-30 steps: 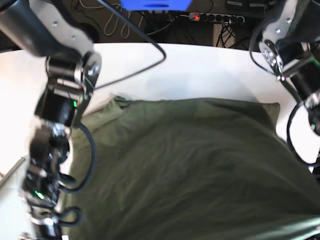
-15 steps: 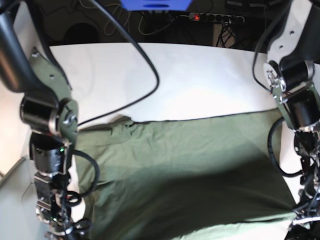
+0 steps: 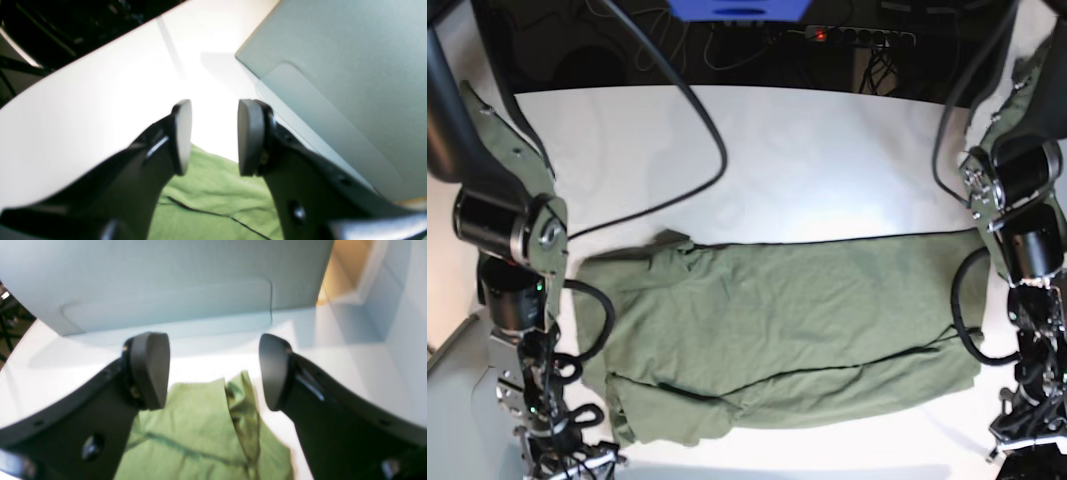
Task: Layout the t-shirt on the table in an organized manner, then fold the t-shirt properly
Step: 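Release the t-shirt and regrasp its edge with both grippers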
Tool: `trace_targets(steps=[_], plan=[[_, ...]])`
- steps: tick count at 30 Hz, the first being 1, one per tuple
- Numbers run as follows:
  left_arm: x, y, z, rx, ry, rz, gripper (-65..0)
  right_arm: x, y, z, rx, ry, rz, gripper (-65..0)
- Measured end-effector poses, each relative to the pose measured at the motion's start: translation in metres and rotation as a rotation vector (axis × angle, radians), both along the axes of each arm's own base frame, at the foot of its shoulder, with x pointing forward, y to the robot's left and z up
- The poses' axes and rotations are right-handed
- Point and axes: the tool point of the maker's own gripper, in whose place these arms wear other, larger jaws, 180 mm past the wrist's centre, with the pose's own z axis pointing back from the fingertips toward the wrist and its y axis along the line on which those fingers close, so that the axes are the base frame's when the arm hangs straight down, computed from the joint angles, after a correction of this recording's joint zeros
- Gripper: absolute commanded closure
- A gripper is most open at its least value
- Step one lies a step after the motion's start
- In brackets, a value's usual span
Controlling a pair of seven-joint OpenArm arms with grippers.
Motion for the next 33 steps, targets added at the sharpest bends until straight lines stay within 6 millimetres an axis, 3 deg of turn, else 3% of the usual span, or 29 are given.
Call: trace_targets(steps=[2, 4, 7, 11, 13, 17, 19, 24, 33], plan=[[-0.01, 0.001, -0.016, 0.01, 0.022, 0.001, -22.5, -0.008, -0.001, -0.018, 0.001, 0.029, -0.002, -42.1], [-0.028, 0.001, -0.051, 0.008, 0.092, 0.0, -22.5, -0.02, -0.002, -0.039, -0.004, 0.065, -0.004, -42.1], [-0.066, 0.003, -0.107, 0.005, 0.221, 0.005, -22.6, -0.045, -0.007, -0.07, -0.021, 0.101, -0.013, -42.1], [-0.111, 0.009, -0.15, 0.031, 0.317, 0.006, -23.3, -0.073, -0.009, -0.097, -0.044, 0.128, -0.019, -42.1], [-0.129, 0.011, -0.161, 0.05, 0.34, 0.009, -27.9, -0.083, -0.007, -0.1, -0.051, 0.118, -0.022, -42.1], [-0.158, 0.009, -0.187, 0.05, 0.408, 0.001, -47.8, -0.111, -0.005, -0.114, -0.066, 0.118, -0.025, -42.1], [-0.17, 0.01, -0.196, 0.054, 0.43, 0.001, -53.9, -0.126, -0.006, -0.122, -0.076, 0.125, -0.028, -42.1], [-0.202, 0.011, -0.219, 0.069, 0.491, 0.0, -54.4, -0.154, -0.002, -0.129, -0.093, 0.123, -0.027, -42.1], [-0.204, 0.01, -0.222, 0.07, 0.501, -0.004, -53.2, -0.189, -0.007, -0.144, -0.122, 0.152, -0.03, -42.1]])
